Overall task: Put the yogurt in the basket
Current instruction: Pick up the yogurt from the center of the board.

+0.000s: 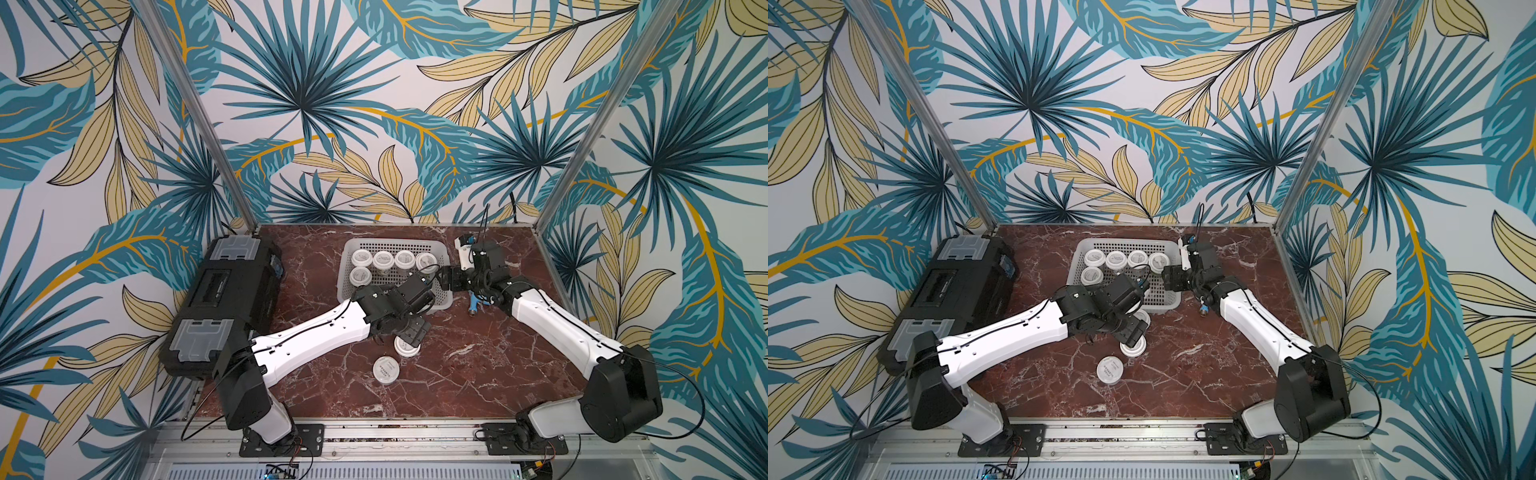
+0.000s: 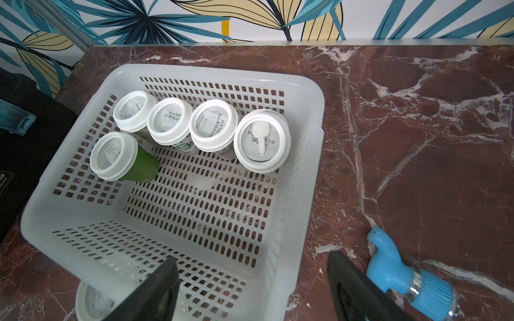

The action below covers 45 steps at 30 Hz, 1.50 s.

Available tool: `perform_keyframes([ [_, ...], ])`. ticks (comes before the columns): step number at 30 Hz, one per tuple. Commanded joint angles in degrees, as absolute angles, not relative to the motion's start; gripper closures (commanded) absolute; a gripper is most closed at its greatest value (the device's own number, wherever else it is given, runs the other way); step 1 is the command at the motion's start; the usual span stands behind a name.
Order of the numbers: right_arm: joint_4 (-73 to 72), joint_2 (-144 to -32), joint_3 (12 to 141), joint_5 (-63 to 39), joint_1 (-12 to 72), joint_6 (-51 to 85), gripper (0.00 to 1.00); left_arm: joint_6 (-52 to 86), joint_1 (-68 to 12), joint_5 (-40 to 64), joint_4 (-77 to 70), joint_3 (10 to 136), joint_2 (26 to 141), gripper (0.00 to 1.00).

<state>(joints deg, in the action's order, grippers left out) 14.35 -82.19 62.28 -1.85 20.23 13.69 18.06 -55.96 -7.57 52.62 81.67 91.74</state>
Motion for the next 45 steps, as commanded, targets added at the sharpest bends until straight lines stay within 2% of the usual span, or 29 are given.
perform_keyframes([
  [1,13.27,-80.95,60.69,-1.14,20.04,13.46,0.13,18.81,-56.15,-6.5,53.7,79.82,93.43,0.17],
  [11,13.19,-80.95,60.64,-0.7,19.98,13.3,0.13,18.63,-55.25,-6.5,50.79,78.25,97.02,0.19],
  [23,13.27,-80.93,60.69,-0.75,20.02,13.28,0.13,18.46,-54.6,-0.45,47.67,75.5,98.19,0.17],
  [45,13.44,-80.69,60.73,-0.97,20.02,13.27,0.13,18.81,-54.4,0.97,45.76,73.75,100.1,0.19],
])
